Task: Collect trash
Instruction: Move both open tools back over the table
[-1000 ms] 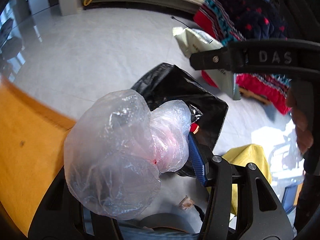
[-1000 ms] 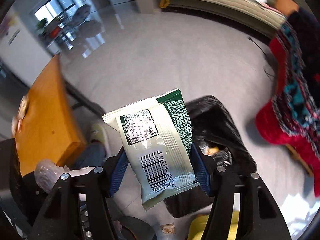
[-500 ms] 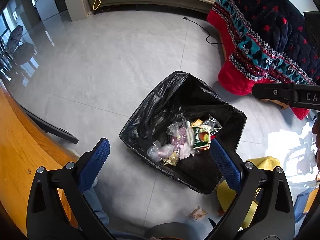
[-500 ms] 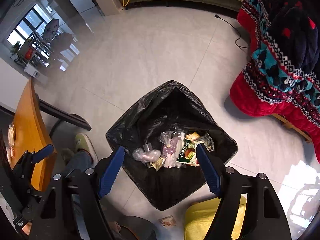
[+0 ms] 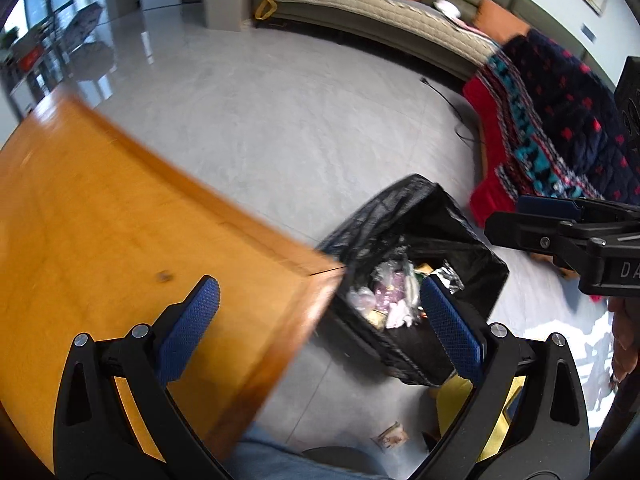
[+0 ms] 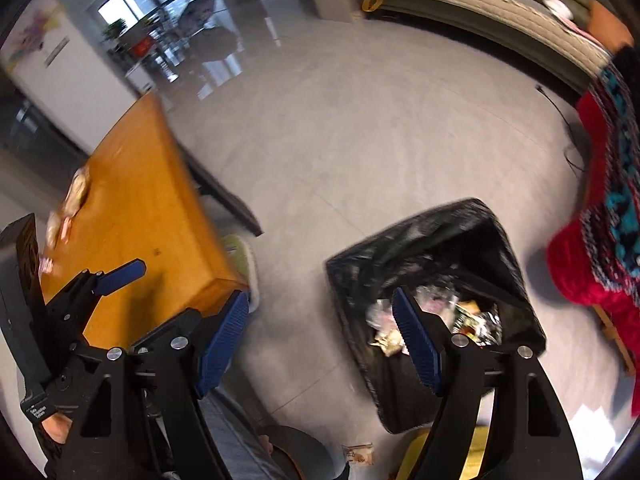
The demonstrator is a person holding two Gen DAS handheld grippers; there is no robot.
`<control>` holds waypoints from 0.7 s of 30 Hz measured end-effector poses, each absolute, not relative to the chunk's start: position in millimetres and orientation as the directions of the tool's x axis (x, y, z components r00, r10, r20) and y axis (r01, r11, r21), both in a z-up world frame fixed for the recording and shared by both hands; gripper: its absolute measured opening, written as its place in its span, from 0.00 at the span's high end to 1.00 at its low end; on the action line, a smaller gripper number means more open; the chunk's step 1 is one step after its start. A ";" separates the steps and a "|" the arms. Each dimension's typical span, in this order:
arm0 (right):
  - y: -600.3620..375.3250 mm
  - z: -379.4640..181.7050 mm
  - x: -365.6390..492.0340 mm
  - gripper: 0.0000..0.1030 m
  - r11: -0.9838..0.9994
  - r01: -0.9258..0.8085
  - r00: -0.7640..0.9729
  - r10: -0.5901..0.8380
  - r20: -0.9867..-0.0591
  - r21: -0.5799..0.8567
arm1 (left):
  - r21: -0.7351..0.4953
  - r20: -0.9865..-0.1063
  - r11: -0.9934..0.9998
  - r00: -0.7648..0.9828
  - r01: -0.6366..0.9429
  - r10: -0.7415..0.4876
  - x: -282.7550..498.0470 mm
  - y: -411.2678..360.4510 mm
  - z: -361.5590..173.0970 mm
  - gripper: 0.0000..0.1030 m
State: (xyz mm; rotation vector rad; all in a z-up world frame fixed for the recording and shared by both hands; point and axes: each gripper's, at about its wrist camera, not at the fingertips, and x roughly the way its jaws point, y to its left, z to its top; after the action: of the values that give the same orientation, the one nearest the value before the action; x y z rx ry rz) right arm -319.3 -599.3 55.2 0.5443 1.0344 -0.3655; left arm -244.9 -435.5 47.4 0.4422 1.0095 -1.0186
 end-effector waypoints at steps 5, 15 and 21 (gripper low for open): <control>-550.3 58.0 -259.6 0.27 0.880 0.411 0.467 0.022 -0.884 0.239 | -0.141 -0.848 0.623 0.231 0.770 -0.477 -192.7 -373.7 50.9 0.06; -436.1 56.3 -127.6 0.33 0.959 0.161 0.418 0.146 -0.897 0.231 | -0.164 -0.848 0.818 0.344 0.551 -0.402 -100.7 -238.7 49.1 0.06; -349.1 56.2 -52.6 0.37 0.974 -0.015 0.374 0.214 -0.902 0.225 | -0.199 -0.855 0.904 0.384 0.377 -0.349 -61.7 -148.5 39.6 0.06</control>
State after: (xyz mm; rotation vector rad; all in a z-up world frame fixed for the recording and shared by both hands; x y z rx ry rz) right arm -52.6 -349.1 56.2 0.1906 1.1804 0.1483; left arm -61.7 -148.5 39.6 0.0296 1.0818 -0.4625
